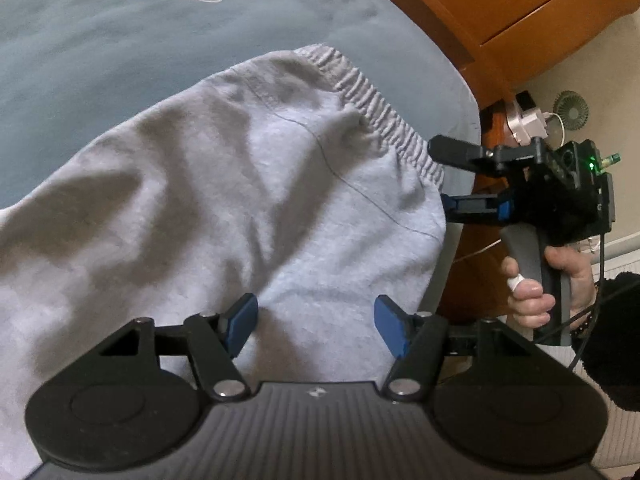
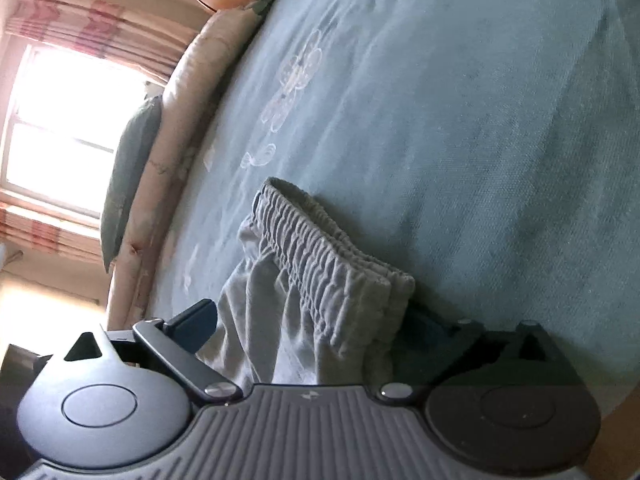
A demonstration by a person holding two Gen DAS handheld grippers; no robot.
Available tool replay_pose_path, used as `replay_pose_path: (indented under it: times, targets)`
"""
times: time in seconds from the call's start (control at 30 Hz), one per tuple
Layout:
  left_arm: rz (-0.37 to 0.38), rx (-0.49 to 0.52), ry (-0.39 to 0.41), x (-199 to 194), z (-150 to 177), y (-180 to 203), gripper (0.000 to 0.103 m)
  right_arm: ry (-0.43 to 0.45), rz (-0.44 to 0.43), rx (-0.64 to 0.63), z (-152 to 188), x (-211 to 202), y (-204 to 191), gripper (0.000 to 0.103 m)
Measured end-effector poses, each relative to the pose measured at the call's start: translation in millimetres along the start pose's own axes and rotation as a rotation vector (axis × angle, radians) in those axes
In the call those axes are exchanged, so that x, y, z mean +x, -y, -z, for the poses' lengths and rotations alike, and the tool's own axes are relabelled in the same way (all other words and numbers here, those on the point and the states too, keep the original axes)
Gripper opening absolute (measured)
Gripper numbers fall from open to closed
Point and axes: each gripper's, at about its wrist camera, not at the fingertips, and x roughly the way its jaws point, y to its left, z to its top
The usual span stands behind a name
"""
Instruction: Fold clothes
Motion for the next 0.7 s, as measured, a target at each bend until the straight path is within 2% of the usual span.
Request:
replay_pose_path:
  times: [0.13,0.2,0.27,0.37,0.43,0.53,0.6,0.63,0.7]
  targets:
    - [-0.087,0.033,-0.002,-8,14,-7,0.064,-0.025,0.021,-0.015,2,-9,0,0.095]
    - [-0.133,0.032,0.001,-12,19,-11,0.064,-0.043,0.068,-0.048,4,-13,-7,0.095]
    - [-0.164,0.013,0.015,-21,20,-13,0.063,-0.064,0.153,-0.095,6,-18,-18,0.095]
    - [-0.176,-0.009,0.103,-43,12,-14,0.064,-0.045,0.261,-0.166,9,-36,-36,0.095]
    - [-0.178,-0.001,0.154,-48,6,-19,0.067,-0.013,0.297,-0.232,9,-47,-53,0.095]
    - [-0.218,0.009,0.207,-43,-1,-31,0.067,-0.002,0.281,-0.353,7,-42,-85,0.095]
    - [-0.283,-0.005,0.228,-35,0,-45,0.068,-0.027,0.258,-0.446,6,-22,-108,0.095]
    - [-0.331,-0.020,0.223,-30,2,-51,0.063,-0.044,0.242,-0.492,7,-10,-119,0.096]
    - [-0.335,-0.042,0.253,-39,7,-62,0.063,-0.093,0.218,-0.550,10,12,-135,0.096]
